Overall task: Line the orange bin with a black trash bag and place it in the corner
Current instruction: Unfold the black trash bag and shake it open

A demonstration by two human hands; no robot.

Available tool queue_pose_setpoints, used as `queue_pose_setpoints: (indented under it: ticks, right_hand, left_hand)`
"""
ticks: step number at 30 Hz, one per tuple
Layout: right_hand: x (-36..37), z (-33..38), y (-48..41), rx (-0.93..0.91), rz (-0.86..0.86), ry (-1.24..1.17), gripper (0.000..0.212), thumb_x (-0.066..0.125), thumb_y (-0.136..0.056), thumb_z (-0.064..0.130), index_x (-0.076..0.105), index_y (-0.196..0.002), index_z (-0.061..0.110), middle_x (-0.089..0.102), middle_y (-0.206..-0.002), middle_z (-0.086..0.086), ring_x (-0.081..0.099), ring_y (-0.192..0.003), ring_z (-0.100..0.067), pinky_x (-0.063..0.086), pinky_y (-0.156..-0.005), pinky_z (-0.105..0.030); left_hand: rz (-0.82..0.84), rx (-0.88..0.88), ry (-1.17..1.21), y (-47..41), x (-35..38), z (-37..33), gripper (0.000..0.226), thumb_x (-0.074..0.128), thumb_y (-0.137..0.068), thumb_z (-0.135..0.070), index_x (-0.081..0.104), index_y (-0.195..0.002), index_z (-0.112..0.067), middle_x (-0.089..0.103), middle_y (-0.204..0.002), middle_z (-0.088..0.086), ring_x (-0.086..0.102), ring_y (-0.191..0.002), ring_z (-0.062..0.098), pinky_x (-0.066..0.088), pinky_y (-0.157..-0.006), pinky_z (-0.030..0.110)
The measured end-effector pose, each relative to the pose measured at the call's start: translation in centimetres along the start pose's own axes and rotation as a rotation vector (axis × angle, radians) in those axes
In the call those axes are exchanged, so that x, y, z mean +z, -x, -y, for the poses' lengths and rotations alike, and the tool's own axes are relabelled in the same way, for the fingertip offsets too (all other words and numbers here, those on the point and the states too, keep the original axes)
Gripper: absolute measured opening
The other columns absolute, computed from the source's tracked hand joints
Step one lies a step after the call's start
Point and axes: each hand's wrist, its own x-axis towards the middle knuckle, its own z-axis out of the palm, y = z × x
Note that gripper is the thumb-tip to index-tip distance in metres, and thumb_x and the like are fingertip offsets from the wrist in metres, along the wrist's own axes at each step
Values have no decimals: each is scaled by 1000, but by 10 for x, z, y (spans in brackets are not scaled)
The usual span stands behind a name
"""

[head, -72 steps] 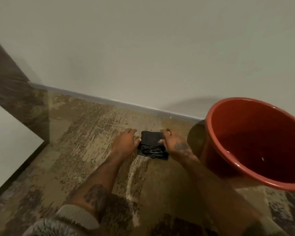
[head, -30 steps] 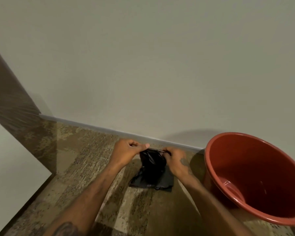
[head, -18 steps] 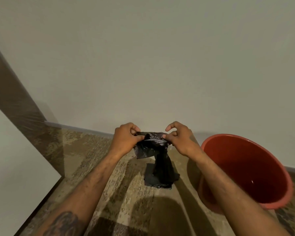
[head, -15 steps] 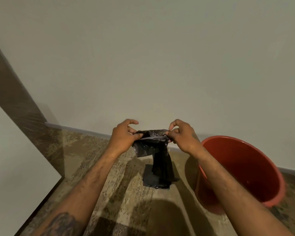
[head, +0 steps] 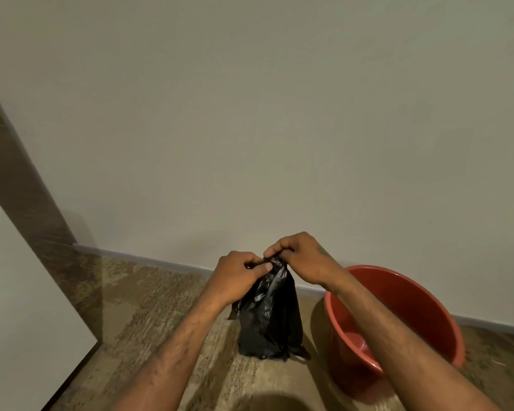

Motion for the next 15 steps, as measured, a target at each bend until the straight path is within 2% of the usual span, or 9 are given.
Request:
queue_pose_setpoints:
  ticks: [3,6,7,8,10,12,15]
  right_hand:
    - [-1,-3,2,-31,-42,106,36,46,-87,-1,79,-90,14,75,-93,1,65,-83,-4,50,-78,-19]
    - [5,-8,7,-26,-88,134,15,63,-85,21,77,-91,21,72,-91,10,62,-81,2,46,-72,-17]
    - [6,-9,8,-22,-87,127,17,70,-82,31,75,-96,23,71,-93,10,62,-84,1,46,-72,-17]
    - [7,-11,9,-18,-63,130,28,74,-78,35,71,-103,24,69,-98,9,62,-88,-3,45,-74,-17]
    - [7,-14,10,6,29,171,48,76,-75,28,59,-120,26,66,-109,4,61,-96,-12,45,-77,-18]
    - [6,-17,9,75,93,229,54,71,-80,18,52,-129,28,65,-114,-1,61,-98,-16,46,-80,-23]
    - [-3,-20,7,166,37,324,33,68,-85,16,64,-117,21,64,-113,-3,59,-99,-19,45,-82,-27]
  left_hand:
    - [-38,-22,28,-3,1,-2,11,70,-89,-32,75,-81,-26,72,-77,-12,65,-75,2,40,-60,21]
    - [-48,-45,64,-1,2,-3,15,71,-90,-30,73,-77,-23,73,-74,-8,67,-72,6,43,-59,23]
    - [-62,-53,87,0,2,-4,16,71,-90,-30,74,-77,-22,73,-74,-5,68,-71,9,44,-59,24]
    - [-80,-68,131,1,1,-5,17,70,-90,-29,74,-77,-19,74,-74,-1,68,-71,13,46,-61,25]
    - [-113,-114,304,1,-4,-7,22,69,-92,-28,74,-79,-11,76,-76,9,70,-72,20,50,-69,31]
    - [-127,-185,478,0,-12,-10,28,67,-94,-29,72,-83,-4,77,-80,15,72,-73,25,53,-71,34]
    - [-56,-239,649,-1,-28,-7,26,66,-94,-29,73,-83,-7,77,-83,15,73,-73,26,54,-68,31]
